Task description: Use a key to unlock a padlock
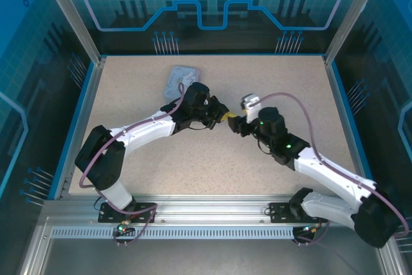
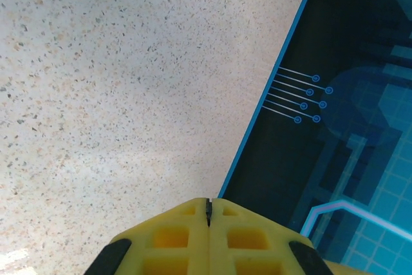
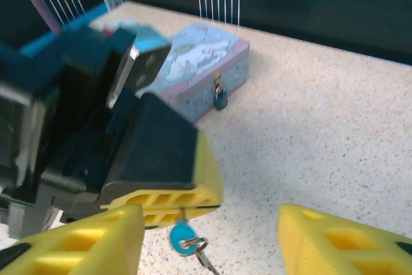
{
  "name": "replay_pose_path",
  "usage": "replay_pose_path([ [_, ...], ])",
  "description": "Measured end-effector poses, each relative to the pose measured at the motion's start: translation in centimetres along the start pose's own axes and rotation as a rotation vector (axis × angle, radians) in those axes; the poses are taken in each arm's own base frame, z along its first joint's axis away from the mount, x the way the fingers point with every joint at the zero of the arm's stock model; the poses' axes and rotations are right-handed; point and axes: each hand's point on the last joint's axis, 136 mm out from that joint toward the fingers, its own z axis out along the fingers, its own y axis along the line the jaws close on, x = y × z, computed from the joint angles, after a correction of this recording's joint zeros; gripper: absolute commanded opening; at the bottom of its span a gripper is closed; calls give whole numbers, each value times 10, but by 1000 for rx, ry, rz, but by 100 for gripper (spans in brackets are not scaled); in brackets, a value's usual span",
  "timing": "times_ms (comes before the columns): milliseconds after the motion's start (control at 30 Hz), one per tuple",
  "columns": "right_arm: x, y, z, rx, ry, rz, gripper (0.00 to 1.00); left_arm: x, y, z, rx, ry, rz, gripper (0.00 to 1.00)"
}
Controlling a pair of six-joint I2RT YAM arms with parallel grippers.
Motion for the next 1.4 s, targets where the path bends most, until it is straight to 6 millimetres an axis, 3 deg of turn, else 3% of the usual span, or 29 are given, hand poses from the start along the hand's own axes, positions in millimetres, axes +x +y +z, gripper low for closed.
replay_pose_path([
  [133, -21, -37, -29, 11, -72, 219, 66, -2, 5, 4, -14, -6, 88, 0],
  [200, -21, -43, -34, -8, -62, 323, 67, -3, 5, 5, -12, -9, 149, 0],
  [433, 9, -19, -17, -166, 134, 683, 66, -9, -17, 6, 111, -64, 396, 0],
  [667, 14, -10, -2, -263, 141, 960, 55, -15, -29, -1, 237, -151, 504, 0],
  [833, 13, -10, 4, -296, 103, 1049, 46, -22, -36, -15, 344, -243, 512, 0],
  [1400, -5, -2, 23, -393, 34, 1126, 44, -21, -67, -34, 513, -323, 486, 0],
])
